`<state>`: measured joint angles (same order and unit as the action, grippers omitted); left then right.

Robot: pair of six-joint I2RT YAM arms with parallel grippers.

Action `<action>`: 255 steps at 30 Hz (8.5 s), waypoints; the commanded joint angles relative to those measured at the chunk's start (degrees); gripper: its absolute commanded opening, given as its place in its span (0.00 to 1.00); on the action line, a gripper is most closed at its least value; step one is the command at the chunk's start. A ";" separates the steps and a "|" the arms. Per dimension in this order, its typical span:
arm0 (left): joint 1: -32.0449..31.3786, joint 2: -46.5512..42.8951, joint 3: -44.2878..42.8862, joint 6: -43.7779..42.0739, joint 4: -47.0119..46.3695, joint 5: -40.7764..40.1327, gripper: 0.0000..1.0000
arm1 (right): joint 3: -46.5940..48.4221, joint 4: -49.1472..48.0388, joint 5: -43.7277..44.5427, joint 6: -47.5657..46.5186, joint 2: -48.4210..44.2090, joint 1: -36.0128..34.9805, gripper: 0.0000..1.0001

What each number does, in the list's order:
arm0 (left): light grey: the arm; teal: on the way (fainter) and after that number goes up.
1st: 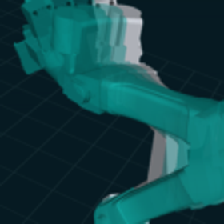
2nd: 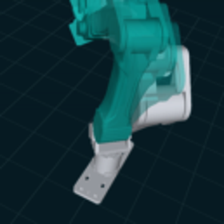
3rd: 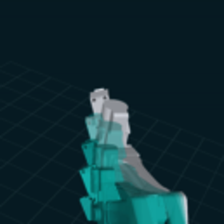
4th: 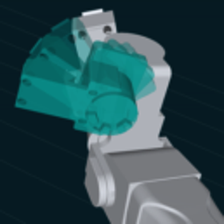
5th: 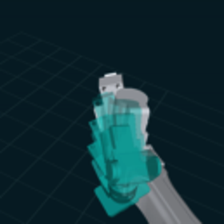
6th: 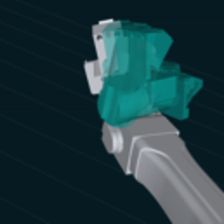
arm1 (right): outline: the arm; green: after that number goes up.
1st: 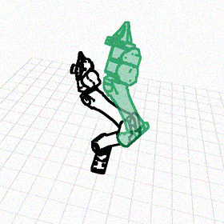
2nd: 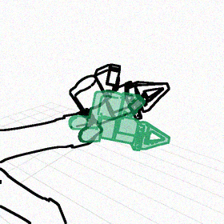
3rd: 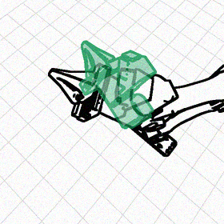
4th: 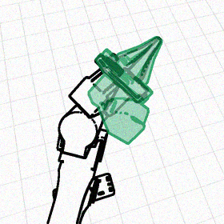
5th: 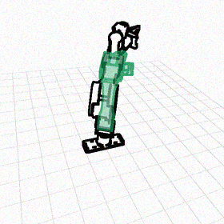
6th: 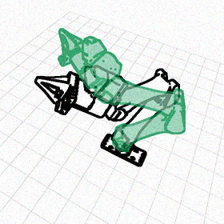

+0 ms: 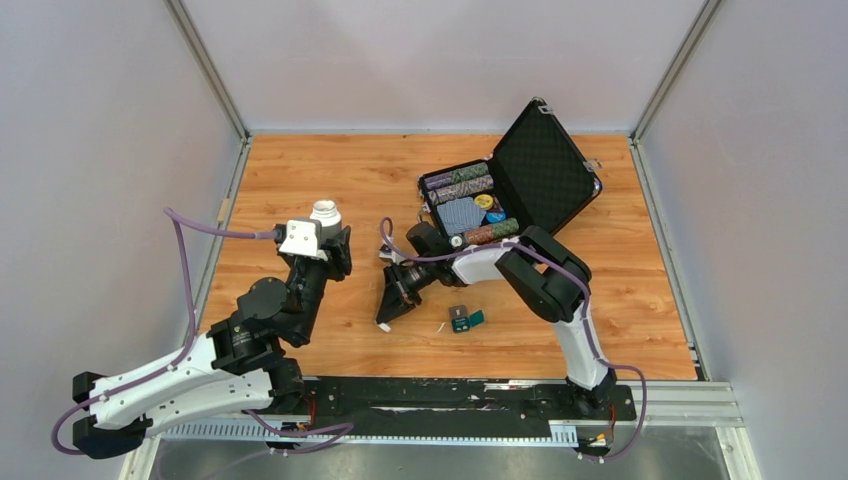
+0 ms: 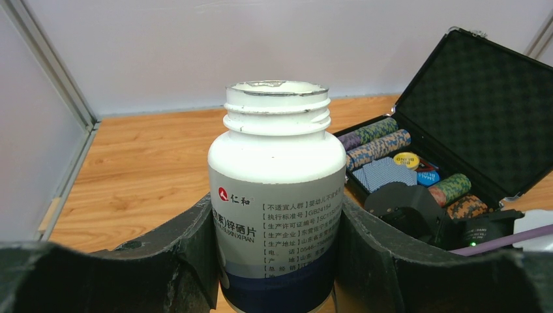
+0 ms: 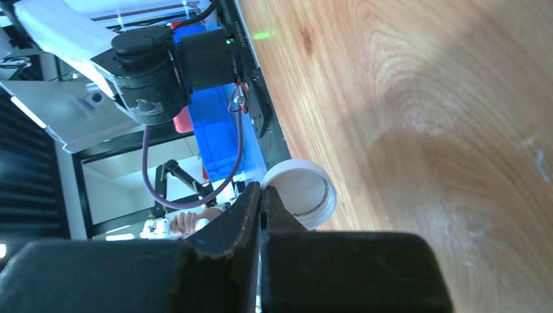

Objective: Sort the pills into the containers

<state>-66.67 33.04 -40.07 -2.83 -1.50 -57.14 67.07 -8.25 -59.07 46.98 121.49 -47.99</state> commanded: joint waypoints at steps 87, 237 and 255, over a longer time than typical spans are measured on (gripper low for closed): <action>-0.12 -3.05 -1.15 0.25 -0.91 -1.47 0.00 | -5.87 29.20 48.61 -17.30 -20.68 -18.39 0.05; 12.45 24.68 0.88 -10.02 -9.24 76.93 0.00 | 3.10 52.43 29.74 -23.51 -57.59 8.19 0.41; 12.45 26.01 0.99 -8.74 -13.46 79.09 0.00 | -0.34 46.41 23.33 -15.94 -55.51 8.18 0.41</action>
<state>-54.22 59.27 -37.85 -12.10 -5.80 21.19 67.64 41.82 -30.59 26.37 65.60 -38.94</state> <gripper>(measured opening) 0.602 0.435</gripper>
